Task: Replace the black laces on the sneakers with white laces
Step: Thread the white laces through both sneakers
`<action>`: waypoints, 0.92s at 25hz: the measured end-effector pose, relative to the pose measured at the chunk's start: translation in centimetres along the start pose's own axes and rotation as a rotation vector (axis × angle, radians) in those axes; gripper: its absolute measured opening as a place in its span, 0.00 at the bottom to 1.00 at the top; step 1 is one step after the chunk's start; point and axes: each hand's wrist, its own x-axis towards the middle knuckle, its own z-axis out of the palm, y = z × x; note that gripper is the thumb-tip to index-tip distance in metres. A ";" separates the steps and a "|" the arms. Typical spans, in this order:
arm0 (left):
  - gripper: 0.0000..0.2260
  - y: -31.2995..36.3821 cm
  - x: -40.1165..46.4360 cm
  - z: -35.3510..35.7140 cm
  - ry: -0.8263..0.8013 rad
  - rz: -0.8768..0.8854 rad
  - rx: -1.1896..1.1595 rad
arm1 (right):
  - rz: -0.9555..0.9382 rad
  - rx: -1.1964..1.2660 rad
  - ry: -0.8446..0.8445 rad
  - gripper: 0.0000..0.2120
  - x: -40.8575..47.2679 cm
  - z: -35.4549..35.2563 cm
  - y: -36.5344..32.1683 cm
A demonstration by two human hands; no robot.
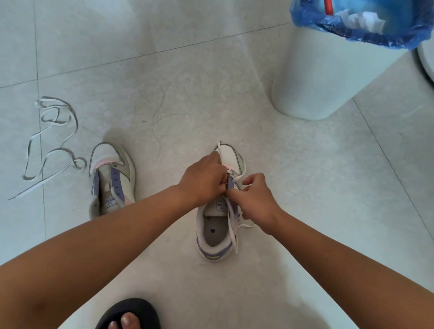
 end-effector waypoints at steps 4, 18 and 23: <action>0.08 -0.2 -0.4 -1.0 -0.026 0.039 0.013 | -0.025 -0.047 -0.023 0.15 -0.3 0.6 -0.1; 0.04 -2.0 -10.4 -4.6 -0.309 0.149 -0.369 | 0.110 0.085 -0.092 0.09 -0.1 -0.3 -1.4; 0.00 -1.9 -11.3 -4.6 -0.528 0.225 -0.314 | 0.068 0.058 0.053 0.14 2.1 -2.0 -3.0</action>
